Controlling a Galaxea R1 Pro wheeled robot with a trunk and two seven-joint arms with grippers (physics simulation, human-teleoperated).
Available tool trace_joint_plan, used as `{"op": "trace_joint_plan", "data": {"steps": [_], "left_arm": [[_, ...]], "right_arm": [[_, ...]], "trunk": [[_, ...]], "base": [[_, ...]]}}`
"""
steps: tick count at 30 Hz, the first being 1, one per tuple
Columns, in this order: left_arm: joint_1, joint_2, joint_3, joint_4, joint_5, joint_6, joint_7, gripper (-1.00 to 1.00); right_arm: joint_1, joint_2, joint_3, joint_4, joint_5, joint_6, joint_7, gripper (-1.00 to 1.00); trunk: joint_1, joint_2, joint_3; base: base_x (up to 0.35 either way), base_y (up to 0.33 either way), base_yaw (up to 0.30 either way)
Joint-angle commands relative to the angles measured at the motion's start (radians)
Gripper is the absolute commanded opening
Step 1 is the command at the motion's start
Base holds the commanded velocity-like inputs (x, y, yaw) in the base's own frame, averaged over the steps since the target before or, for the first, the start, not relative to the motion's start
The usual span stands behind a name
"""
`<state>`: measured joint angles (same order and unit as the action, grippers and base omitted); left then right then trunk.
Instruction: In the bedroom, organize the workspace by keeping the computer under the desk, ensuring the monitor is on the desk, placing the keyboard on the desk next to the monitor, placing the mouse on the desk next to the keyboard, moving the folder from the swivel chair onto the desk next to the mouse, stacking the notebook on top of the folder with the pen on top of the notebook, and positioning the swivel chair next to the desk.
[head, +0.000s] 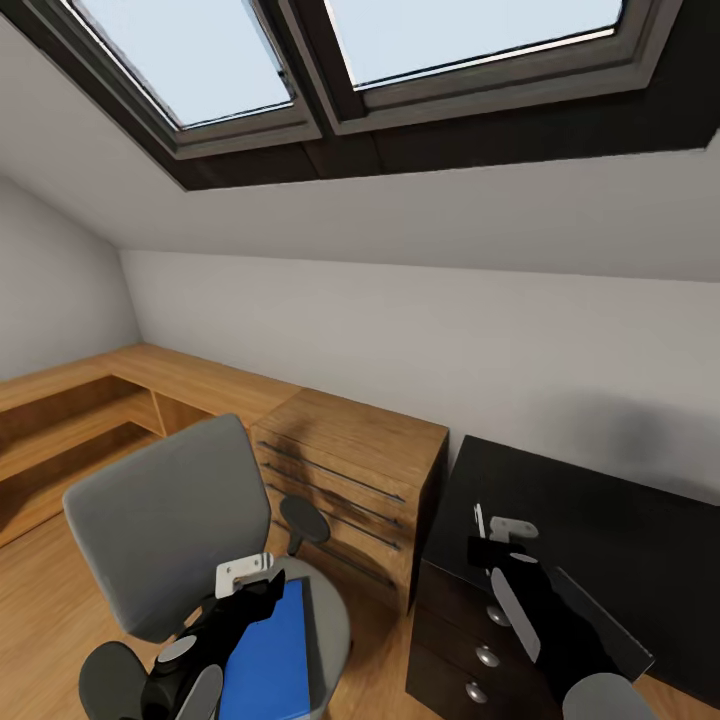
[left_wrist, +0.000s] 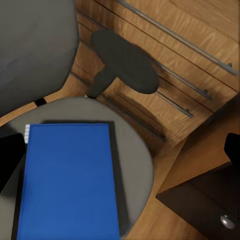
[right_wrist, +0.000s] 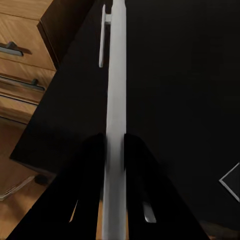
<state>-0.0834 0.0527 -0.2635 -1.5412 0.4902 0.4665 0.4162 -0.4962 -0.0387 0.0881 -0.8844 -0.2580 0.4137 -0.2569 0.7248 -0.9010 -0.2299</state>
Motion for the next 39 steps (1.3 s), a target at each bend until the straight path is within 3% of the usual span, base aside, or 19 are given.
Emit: {"op": "trace_joint_plan", "data": {"steps": [1,6,18,22,27,39], "left_arm": [[-0.001,0.001,-0.003,-0.002,0.01,0.001,0.01,1.0],[-0.001,0.001,-0.003,-0.002,0.01,0.001,0.01,1.0],[-0.001,0.001,-0.003,-0.002,0.01,0.001,0.01,1.0],[-0.001,0.001,-0.003,-0.002,0.01,0.001,0.01,1.0],[-0.001,0.001,-0.003,-0.002,0.01,0.001,0.01,1.0],[-0.001,0.001,-0.004,-0.002,0.01,0.001,0.01,1.0]], "right_arm": [[-0.01,-0.002,0.005,0.02,-0.011,0.001,-0.01,-1.0],[-0.036,-0.003,0.006,0.075,-0.011,-0.02,-0.01,-1.0],[-0.042,-0.003,0.007,0.097,-0.01,-0.05,-0.009,-1.0],[-0.043,-0.003,0.008,0.149,-0.008,-0.165,-0.007,-1.0],[-0.06,-0.003,0.008,0.211,-0.008,-0.251,0.011,-1.0],[-0.151,-0.012,0.008,0.397,-0.008,-0.341,0.062,-1.0]], "trunk": [[0.0,-0.001,-0.001],[0.0,-0.001,-0.001],[0.0,-0.001,-0.001],[0.0,-0.001,-0.001],[0.0,-0.001,-0.001],[0.0,-0.001,-0.001]], "base": [[0.0,0.0,0.0],[0.0,0.0,0.0],[0.0,0.0,0.0],[0.0,0.0,0.0],[0.0,0.0,0.0],[0.0,0.0,0.0]]}}
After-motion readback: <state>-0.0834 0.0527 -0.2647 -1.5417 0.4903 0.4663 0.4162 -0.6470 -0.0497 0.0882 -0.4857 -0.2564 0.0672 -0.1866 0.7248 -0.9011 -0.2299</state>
